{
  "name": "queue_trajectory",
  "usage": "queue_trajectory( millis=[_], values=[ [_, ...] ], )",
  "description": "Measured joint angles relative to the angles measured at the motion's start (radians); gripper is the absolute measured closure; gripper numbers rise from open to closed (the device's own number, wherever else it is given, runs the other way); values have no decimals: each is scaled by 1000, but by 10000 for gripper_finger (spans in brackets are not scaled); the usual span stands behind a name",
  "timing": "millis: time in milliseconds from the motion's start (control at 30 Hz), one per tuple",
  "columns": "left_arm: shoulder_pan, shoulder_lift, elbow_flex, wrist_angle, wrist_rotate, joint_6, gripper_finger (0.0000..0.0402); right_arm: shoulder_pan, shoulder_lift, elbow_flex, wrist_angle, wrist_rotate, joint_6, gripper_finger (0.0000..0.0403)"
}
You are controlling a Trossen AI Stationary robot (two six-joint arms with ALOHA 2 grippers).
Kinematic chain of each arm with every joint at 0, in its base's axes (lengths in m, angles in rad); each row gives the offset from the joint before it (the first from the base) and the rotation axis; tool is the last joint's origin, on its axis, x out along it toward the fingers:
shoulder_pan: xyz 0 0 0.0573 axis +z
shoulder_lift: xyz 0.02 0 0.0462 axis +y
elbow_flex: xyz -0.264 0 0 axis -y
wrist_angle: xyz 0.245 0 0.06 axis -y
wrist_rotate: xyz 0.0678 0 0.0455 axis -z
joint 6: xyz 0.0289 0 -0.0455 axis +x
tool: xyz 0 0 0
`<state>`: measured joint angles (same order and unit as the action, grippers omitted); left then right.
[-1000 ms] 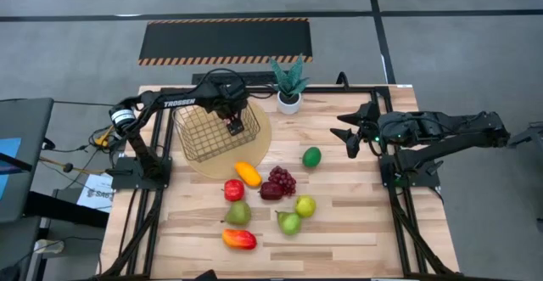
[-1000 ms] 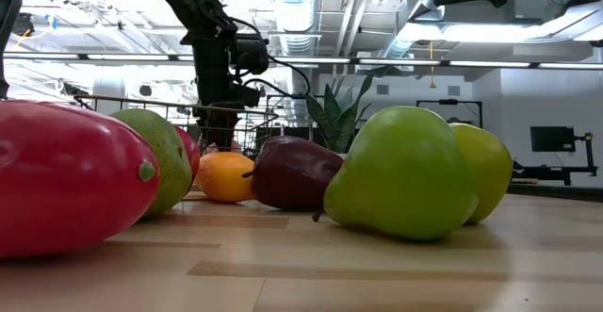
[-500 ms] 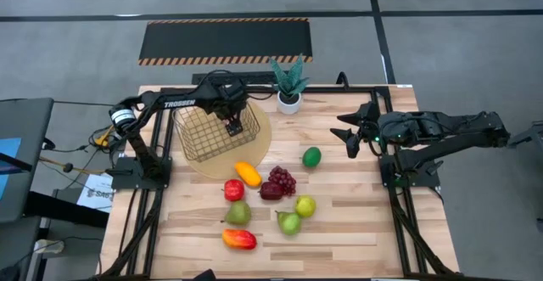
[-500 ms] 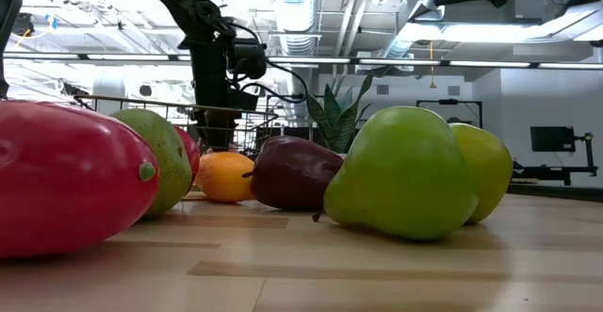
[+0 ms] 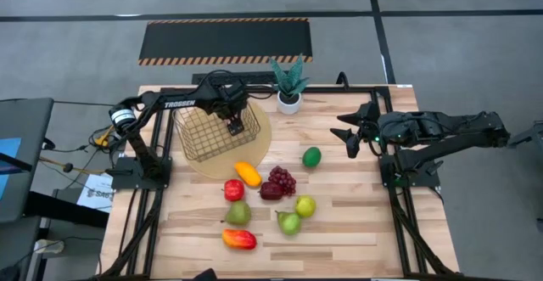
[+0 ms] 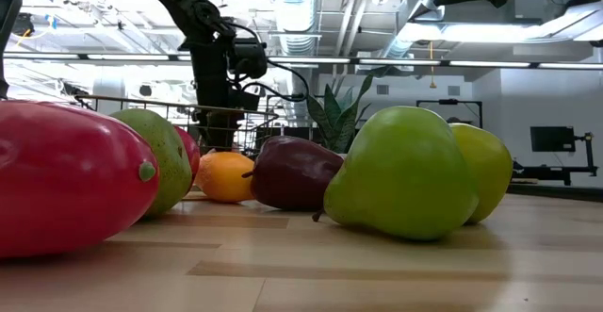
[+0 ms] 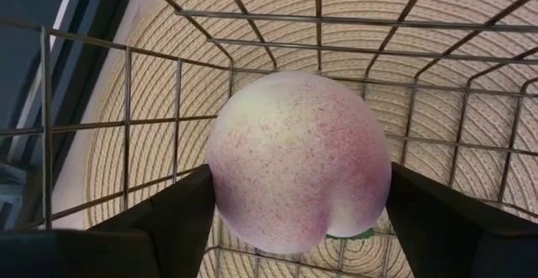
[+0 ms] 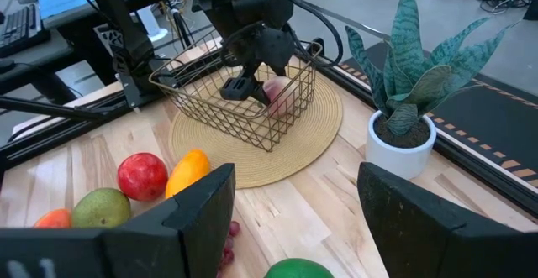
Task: Build produce basket
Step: Put the peach into the wire basket
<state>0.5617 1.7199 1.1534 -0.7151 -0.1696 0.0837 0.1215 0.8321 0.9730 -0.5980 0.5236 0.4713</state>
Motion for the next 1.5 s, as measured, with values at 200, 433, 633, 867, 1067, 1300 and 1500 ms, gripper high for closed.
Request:
queue_trajectory(
  millis=[200,433,633,867,1067,1300,1500],
  values=[
    [0,0,0,7,-9,-3,79,0,0,0,0,0,0,129],
    [0,0,0,20,-10,-15,66,0,0,0,0,0,0,129],
    [0,0,0,27,-14,-16,66,0,0,0,0,0,0,129],
    [0,0,0,26,-19,-39,52,0,0,0,0,0,0,129],
    [0,0,0,26,-19,-39,29,0,0,0,0,0,0,129],
    [0,0,0,26,-20,-39,24,0,0,0,0,0,0,129],
    [-2,-1,0,26,-13,-41,24,0,0,0,0,0,0,129]
  ],
)
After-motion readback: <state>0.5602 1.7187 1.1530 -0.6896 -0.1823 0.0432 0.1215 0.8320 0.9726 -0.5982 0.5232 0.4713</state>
